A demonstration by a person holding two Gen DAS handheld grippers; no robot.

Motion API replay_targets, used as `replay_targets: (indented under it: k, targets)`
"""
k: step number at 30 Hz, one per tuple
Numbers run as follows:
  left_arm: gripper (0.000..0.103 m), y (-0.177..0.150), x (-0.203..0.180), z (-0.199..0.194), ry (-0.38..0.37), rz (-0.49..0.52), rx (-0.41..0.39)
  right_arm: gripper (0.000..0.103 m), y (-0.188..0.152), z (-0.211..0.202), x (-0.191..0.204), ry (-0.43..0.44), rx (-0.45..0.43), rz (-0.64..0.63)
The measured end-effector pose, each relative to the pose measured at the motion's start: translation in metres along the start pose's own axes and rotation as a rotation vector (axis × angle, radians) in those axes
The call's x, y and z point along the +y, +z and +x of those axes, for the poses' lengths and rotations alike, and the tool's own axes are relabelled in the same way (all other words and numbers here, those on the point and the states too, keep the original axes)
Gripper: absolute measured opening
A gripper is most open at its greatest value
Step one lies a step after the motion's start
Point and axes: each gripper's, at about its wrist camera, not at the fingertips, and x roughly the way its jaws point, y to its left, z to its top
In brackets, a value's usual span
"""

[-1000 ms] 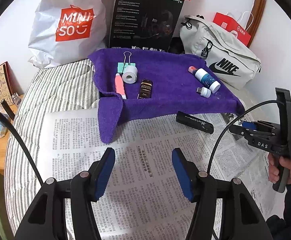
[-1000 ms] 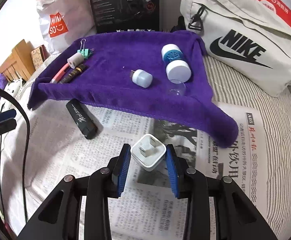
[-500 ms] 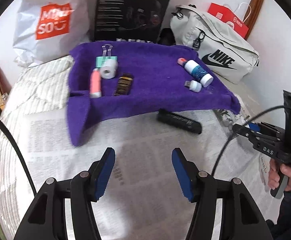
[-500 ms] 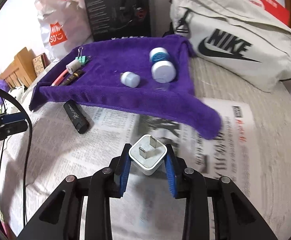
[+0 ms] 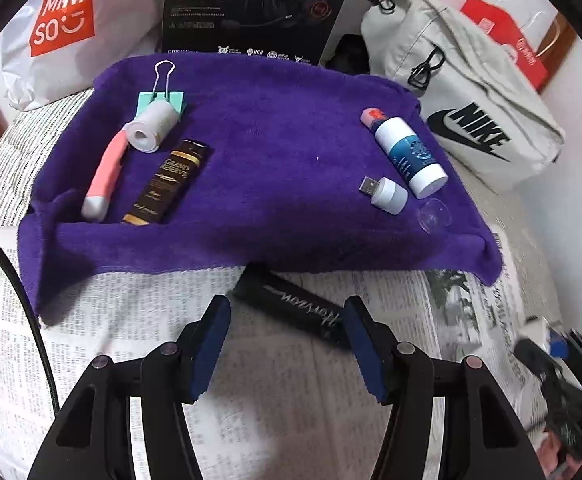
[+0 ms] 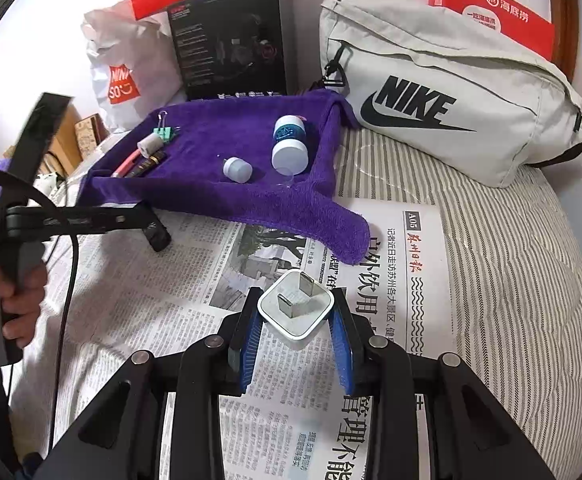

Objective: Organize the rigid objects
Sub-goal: 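Lift the white plug charger with the right gripper while the left approaches the black Horizon marker, then grasp the black Horizon marker with the left gripper while the right holds the charger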

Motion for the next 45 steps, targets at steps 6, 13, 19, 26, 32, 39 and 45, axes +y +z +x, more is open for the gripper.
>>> replay_targets:
  k: [6, 13, 19, 26, 32, 39, 45]
  targets:
    - [0.068, 0.003, -0.021, 0.01, 0.125, 0.021, 0.013, 0.033, -0.006, -0.005, -0.009, 0.009, -0.01, -0.019]
    - [0.075, -0.008, -0.03, 0.013, 0.209, 0.11, 0.004, 0.033, -0.014, -0.004, -0.021, 0.008, -0.001, -0.003]
    - [0.075, -0.03, 0.005, -0.01, 0.224, 0.094, 0.018, 0.033, -0.014, -0.005, -0.019, 0.015, -0.009, -0.004]
    - [0.066, -0.033, 0.017, -0.015, 0.186, 0.101, -0.012, 0.033, -0.01, -0.004, -0.004, 0.033, -0.005, -0.033]
    - [0.021, -0.031, -0.004, -0.013, 0.146, 0.187, -0.063, 0.033, -0.01, -0.001, 0.006, 0.04, 0.009, -0.059]
    - [0.021, -0.033, 0.003, -0.016, 0.084, 0.203, -0.069, 0.033, -0.012, 0.003, 0.006, 0.028, 0.025, -0.05]
    - [0.024, -0.027, -0.001, -0.01, 0.103, 0.246, -0.062, 0.033, -0.012, 0.012, 0.008, 0.032, 0.047, -0.045]
